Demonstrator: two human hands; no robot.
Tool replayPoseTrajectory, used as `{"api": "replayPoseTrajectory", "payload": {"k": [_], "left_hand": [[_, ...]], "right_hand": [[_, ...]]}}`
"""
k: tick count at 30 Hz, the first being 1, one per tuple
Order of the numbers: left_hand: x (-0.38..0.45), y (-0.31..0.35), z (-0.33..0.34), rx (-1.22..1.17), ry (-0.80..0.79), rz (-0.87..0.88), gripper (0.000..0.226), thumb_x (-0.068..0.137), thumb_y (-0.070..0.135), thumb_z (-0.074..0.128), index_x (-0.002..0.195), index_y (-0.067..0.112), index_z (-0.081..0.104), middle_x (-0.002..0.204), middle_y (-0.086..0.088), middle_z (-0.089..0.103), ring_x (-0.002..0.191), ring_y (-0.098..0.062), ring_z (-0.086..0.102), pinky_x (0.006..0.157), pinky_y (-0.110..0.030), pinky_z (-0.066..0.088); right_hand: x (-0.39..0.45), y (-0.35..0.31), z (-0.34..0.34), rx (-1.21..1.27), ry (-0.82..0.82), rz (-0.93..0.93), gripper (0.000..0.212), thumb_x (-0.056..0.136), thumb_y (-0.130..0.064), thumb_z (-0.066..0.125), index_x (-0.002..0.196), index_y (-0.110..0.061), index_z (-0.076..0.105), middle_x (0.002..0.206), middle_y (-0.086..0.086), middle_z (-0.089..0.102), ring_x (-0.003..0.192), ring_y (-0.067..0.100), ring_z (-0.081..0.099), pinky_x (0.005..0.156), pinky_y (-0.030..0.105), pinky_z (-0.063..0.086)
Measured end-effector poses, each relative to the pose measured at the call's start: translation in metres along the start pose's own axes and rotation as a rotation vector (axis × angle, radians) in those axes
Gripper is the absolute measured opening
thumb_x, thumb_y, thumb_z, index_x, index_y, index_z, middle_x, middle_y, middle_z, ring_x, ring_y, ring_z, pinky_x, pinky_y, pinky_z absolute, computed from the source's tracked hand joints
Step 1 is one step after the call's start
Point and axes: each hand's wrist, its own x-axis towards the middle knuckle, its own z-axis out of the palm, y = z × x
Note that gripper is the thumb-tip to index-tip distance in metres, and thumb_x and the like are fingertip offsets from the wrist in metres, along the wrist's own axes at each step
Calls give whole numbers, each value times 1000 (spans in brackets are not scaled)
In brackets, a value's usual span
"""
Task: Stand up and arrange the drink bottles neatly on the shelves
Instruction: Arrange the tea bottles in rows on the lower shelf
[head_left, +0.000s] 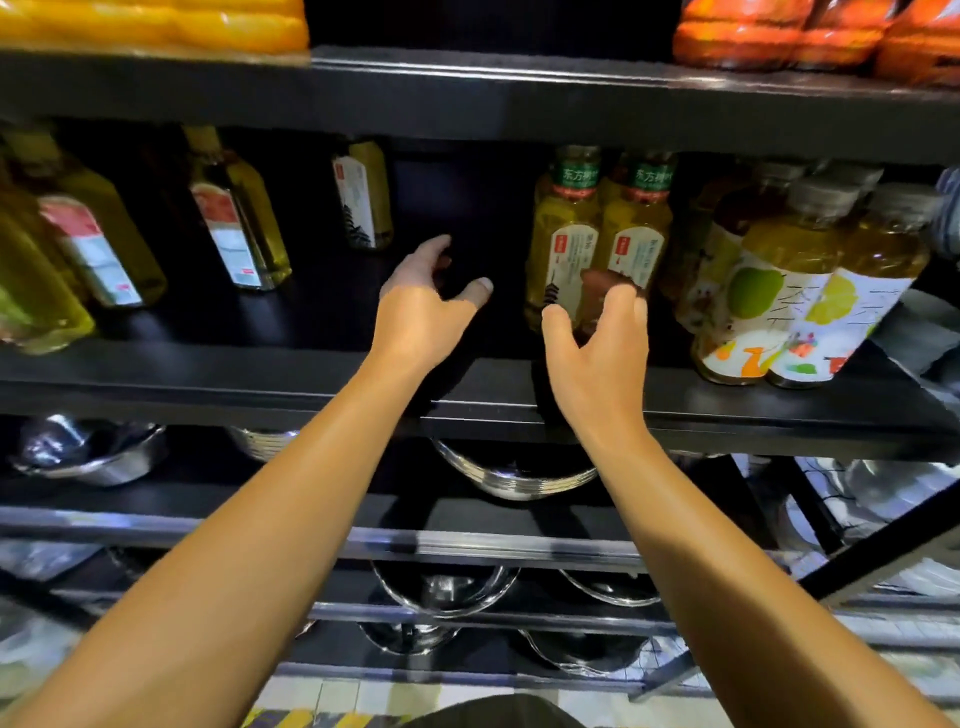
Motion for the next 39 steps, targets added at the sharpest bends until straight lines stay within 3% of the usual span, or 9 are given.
{"api": "replayPoseTrajectory", "payload": {"k": [4,6,10,17,21,23,26,30,39], "left_hand": [[-7,-44,-67,102,159,-41,61,86,39,70,141,22,49,132,0,61,122,-15,55,104,-28,44],[-4,-68,-100,128,231,-95,61,85,39,70,139,19,51,127,-1,64,118,-17,58,101,-27,45],[11,-105,-149,142,323,-127,60,86,35,71,139,17,50,125,-2,64,115,-17,59,99,-30,46],[79,-148,-168,116,265,-137,80,76,45,77,141,11,45,134,-11,58,122,-27,57,104,-40,45],[108,-155,-172,130,230,-91,66,78,43,78,125,5,52,127,-16,60,118,-31,56,99,-37,45],[117,-158,-175,73,206,-90,63,76,43,80,118,3,56,120,-14,63,110,-28,60,94,-35,48],[127,-158,-175,-2,108,-95,49,76,41,81,98,-2,69,92,-11,73,71,-6,65,71,-19,52],[137,-162,-167,29,86,-79,38,80,36,80,67,4,64,65,-3,65,46,5,55,46,-5,40],[137,-170,-163,-8,195,-8,40,76,35,83,89,11,55,70,5,58,58,2,50,44,-6,36]], "right_hand": [[-3,-32,47,-27,-215,9,38,93,-38,60,114,-6,54,107,1,52,95,16,50,77,24,38],[-1,-45,75,27,-287,-44,46,92,-35,63,130,-12,51,124,3,55,111,18,54,87,28,44],[18,-62,134,86,-335,-45,54,88,-35,68,135,-20,45,135,0,47,123,19,50,103,40,44],[53,-70,200,1,-332,-18,59,89,-35,68,138,-10,47,139,12,49,126,28,50,104,33,41],[70,-61,228,-56,-329,56,68,87,-40,69,142,-11,42,142,12,49,130,29,48,100,29,39],[81,-60,240,-97,-341,77,79,86,-45,70,148,-11,35,148,11,42,136,29,42,108,33,37],[96,-60,256,-141,-351,106,86,87,-46,68,153,-11,25,155,11,34,141,28,35,113,32,32],[108,-56,281,-118,-335,132,86,87,-47,68,152,-11,24,153,11,37,139,30,39,112,34,34],[150,-56,306,39,-295,280,85,83,-57,68,149,-12,37,146,10,48,130,29,49,105,33,42]]}}
